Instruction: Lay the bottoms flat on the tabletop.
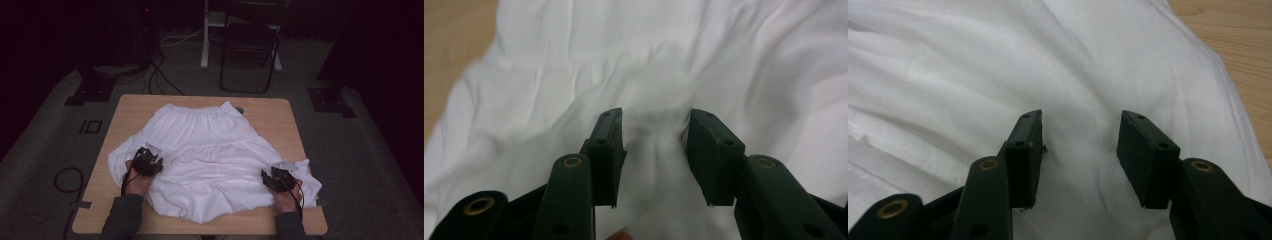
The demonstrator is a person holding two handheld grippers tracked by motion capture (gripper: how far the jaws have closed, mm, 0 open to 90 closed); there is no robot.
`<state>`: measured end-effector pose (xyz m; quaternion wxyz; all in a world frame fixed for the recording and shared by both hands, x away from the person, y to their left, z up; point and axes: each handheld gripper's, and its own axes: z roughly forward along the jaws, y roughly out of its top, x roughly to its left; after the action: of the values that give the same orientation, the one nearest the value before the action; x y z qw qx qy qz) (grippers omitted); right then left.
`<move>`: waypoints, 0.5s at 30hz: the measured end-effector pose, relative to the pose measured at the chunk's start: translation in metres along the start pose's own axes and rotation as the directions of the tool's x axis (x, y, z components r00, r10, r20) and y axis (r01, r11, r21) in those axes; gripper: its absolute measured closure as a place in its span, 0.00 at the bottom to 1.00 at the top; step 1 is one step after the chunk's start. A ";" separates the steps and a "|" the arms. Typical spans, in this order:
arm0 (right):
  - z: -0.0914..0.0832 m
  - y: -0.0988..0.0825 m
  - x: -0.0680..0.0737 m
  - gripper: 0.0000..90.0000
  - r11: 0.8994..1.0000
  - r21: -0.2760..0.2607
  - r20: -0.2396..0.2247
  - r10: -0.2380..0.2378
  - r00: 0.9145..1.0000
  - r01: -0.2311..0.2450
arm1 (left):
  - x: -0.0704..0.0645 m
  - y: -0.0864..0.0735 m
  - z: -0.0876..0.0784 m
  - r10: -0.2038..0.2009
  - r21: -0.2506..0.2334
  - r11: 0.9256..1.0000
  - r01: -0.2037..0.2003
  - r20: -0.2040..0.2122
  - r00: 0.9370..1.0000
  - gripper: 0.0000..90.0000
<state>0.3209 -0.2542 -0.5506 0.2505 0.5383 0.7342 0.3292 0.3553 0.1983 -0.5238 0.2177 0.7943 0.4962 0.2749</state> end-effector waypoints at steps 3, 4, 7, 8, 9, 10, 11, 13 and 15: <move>0.000 0.000 0.000 0.59 1.000 0.002 0.001 0.000 1.000 0.000 | 0.006 -0.013 -0.001 -0.021 0.021 1.000 0.021 0.001 1.000 0.69; 0.000 0.000 0.000 0.58 1.000 0.002 0.003 0.000 1.000 0.000 | 0.009 -0.017 -0.003 -0.023 0.024 0.999 0.023 0.008 1.000 0.74; -0.002 0.000 0.000 0.57 1.000 0.014 0.005 -0.002 1.000 0.002 | 0.013 -0.031 -0.013 -0.012 0.020 1.000 0.012 0.012 1.000 0.91; -0.003 0.000 0.000 0.56 1.000 0.023 0.006 -0.004 1.000 0.003 | 0.015 -0.035 -0.018 -0.013 0.021 1.000 0.013 0.009 1.000 0.93; -0.005 -0.001 0.001 0.55 0.999 0.031 0.008 -0.013 1.000 0.012 | 0.017 -0.040 -0.022 -0.022 0.017 1.000 0.022 0.010 1.000 0.94; -0.007 -0.001 0.001 0.55 0.999 0.041 0.008 -0.023 1.000 0.022 | 0.020 -0.044 -0.025 -0.029 0.017 0.999 0.029 0.011 1.000 0.95; -0.010 -0.002 0.002 0.55 0.998 0.050 0.005 -0.032 0.999 0.031 | 0.022 -0.049 -0.029 -0.037 0.017 0.999 0.037 0.013 0.999 0.96; -0.016 -0.005 0.001 0.54 0.997 0.068 0.001 -0.043 0.999 0.043 | 0.024 -0.058 -0.037 -0.054 0.011 0.998 0.054 0.011 0.998 0.96; -0.022 -0.008 0.000 0.54 0.995 0.086 0.008 -0.052 0.999 0.051 | 0.026 -0.068 -0.046 -0.073 0.002 0.997 0.073 0.006 0.997 0.96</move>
<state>0.3002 -0.2609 -0.5421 0.2393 0.5312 0.7601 0.2878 0.2893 0.2537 -0.5253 0.2284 0.7765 0.5246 0.2639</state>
